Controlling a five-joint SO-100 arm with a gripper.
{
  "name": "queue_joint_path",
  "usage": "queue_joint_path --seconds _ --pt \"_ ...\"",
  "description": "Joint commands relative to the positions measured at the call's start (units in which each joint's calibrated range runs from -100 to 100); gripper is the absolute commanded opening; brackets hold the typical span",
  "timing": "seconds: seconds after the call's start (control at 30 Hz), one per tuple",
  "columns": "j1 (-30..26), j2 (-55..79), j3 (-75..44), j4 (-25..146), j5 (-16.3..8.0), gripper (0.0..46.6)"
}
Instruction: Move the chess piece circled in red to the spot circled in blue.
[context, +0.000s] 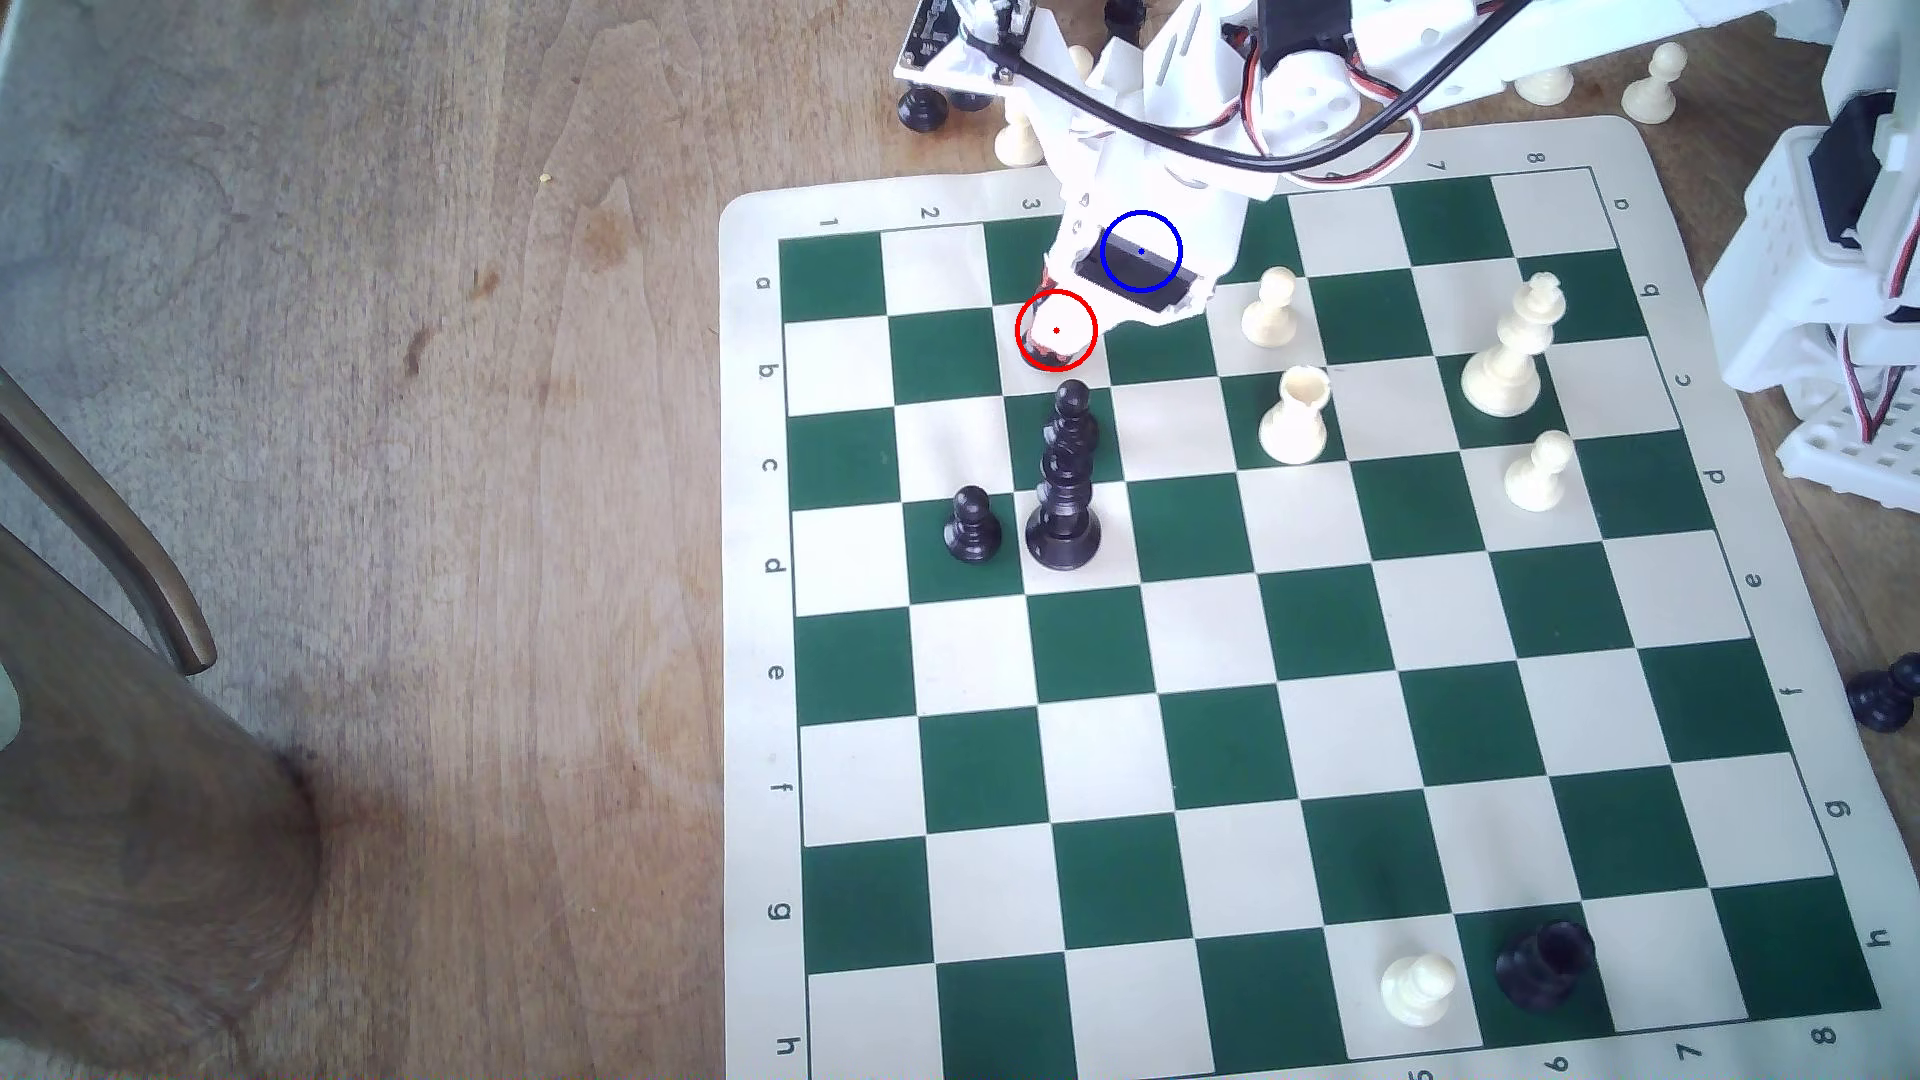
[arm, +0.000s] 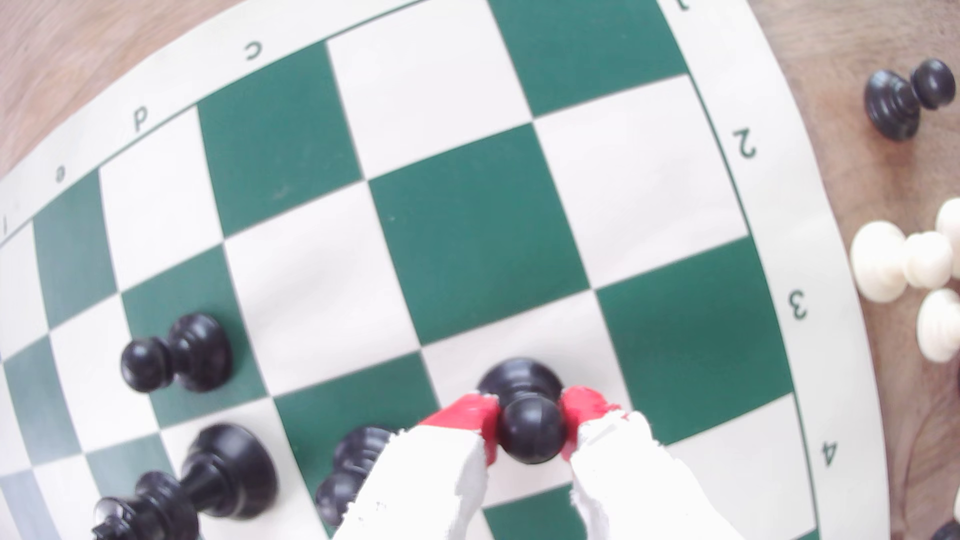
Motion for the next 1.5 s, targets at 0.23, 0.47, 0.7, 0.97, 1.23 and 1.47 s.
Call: queue_joint_path --seconds 0.23,0.47,0.7,0.97,1.23,1.47 --pt "1.32 -4.21 -0.06 -0.89 0.34 0.2" --pt "1.4 -15.5 -2.51 5.82 0.15 0.7" --pt "1.86 -25.77 -5.86 13.52 0.34 0.7" --pt "7.97 -28.15 3.02 11.72 2.25 0.5" --pt "11.33 -26.11 14.72 3.53 3.17 0.3" --pt "9.69 -22.88 17.89 -0.24 2.54 0.3"
